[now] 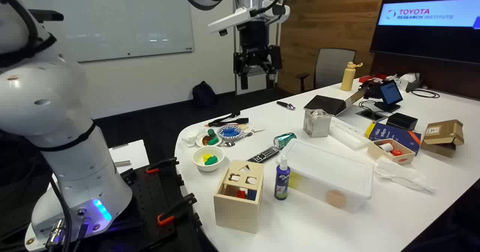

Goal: Use the napkin to wipe the table

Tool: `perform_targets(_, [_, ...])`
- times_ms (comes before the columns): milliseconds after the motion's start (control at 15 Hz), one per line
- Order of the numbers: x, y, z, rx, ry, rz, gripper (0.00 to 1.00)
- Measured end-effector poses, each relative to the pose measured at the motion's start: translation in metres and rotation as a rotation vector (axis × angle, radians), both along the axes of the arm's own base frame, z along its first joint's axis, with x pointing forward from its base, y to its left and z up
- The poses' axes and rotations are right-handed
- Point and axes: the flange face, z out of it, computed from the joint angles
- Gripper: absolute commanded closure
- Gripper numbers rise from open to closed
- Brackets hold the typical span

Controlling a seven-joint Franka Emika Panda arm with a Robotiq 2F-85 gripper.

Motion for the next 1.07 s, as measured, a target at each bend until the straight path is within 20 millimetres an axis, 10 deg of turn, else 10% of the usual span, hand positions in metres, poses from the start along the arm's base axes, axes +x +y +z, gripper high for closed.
perform_targets(333, [0.008,0.021,-0.01,-0.002,0.015,0.037,0.0])
perform_targets(1067, [0.055,0.289,-0.183,0.105,0.004,0.349,0.0])
